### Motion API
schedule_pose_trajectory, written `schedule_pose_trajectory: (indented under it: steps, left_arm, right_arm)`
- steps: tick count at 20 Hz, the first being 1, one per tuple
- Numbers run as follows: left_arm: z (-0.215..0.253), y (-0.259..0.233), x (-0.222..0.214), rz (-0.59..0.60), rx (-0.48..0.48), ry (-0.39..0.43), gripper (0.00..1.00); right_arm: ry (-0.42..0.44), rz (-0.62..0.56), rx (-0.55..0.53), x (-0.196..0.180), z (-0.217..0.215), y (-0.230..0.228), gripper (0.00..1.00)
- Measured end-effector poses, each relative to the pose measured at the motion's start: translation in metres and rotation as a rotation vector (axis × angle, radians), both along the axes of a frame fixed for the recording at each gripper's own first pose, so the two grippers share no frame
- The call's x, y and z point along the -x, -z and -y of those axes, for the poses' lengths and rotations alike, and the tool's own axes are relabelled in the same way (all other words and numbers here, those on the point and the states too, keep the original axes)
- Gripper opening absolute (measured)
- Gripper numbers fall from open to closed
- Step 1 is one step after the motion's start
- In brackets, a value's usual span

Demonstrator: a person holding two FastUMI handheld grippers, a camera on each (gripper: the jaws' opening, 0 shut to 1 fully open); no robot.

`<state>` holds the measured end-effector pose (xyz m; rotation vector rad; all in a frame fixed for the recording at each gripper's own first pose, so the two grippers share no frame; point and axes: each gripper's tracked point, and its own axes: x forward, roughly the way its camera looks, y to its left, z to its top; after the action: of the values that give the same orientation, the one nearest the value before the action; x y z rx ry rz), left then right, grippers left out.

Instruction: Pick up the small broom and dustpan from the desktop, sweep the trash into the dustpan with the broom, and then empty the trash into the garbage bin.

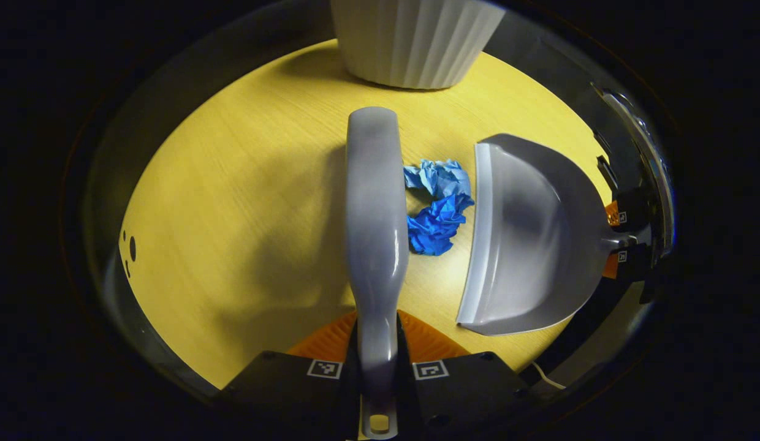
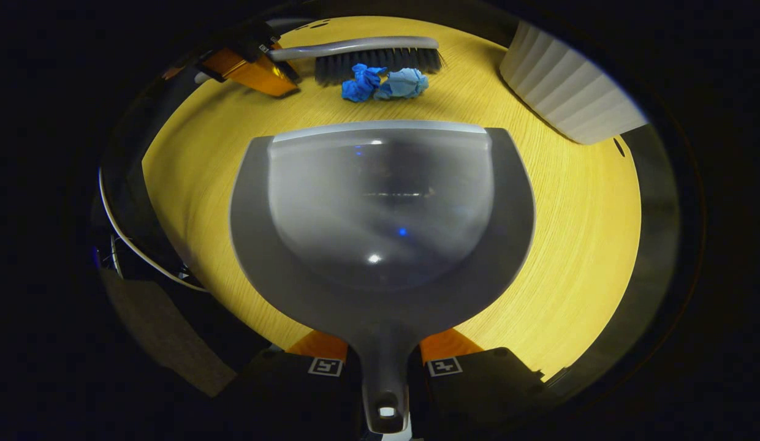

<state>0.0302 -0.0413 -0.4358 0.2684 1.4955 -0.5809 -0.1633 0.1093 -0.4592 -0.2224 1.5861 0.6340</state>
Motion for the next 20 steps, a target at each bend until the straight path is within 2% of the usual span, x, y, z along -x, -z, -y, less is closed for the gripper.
schedule_pose_trajectory:
  steps: [3,4,5,8,9,11,12,13,14,15,17,18,20]
  left_arm:
    - [0.028,-0.010,0.020,-0.060,0.137,0.046,0.27]
    - [0.038,-0.016,0.027,-0.084,0.190,0.057,0.28]
    - [0.045,-0.022,0.033,-0.111,0.229,0.051,0.24]
    - [0.058,-0.034,0.047,-0.215,0.315,-0.041,0.27]
    - [0.054,-0.034,0.046,-0.209,0.302,-0.049,0.29]
    - [0.041,-0.025,0.038,-0.148,0.240,-0.073,0.27]
    - [0.033,-0.022,0.030,-0.114,0.219,-0.102,0.27]
    - [0.023,-0.019,0.022,-0.080,0.195,-0.132,0.31]
    - [0.015,-0.012,0.022,-0.053,0.164,-0.159,0.28]
    - [0.006,-0.001,0.024,-0.033,0.132,-0.179,0.31]
    - [-0.004,0.014,0.031,-0.028,0.092,-0.208,0.31]
    - [-0.004,0.017,0.038,-0.031,0.078,-0.215,0.28]
    - [-0.001,0.013,0.033,-0.032,0.060,-0.212,0.27]
  right_arm:
    - [0.001,0.008,-0.004,0.001,0.001,-0.001,0.35]
    - [0.000,0.014,-0.006,0.000,0.002,-0.002,0.41]
    - [0.001,0.023,-0.012,0.000,0.002,-0.002,0.35]
    - [0.017,0.044,-0.024,-0.002,0.000,-0.003,0.35]
    - [0.018,0.049,-0.023,-0.002,0.001,-0.002,0.35]
    - [0.035,0.067,-0.030,-0.004,0.000,-0.005,0.35]
    - [0.051,0.076,-0.032,-0.007,0.000,-0.007,0.38]
    - [0.069,0.083,-0.034,-0.008,0.002,-0.012,0.35]
    - [0.088,0.089,-0.033,-0.009,0.002,-0.016,0.35]
    - [0.105,0.091,-0.029,-0.011,0.001,-0.018,0.35]
    - [0.144,0.084,-0.015,-0.014,-0.004,-0.018,0.35]
    - [0.165,0.088,-0.008,-0.017,-0.006,-0.020,0.35]
    - [0.208,0.104,0.013,-0.021,-0.008,-0.023,0.35]
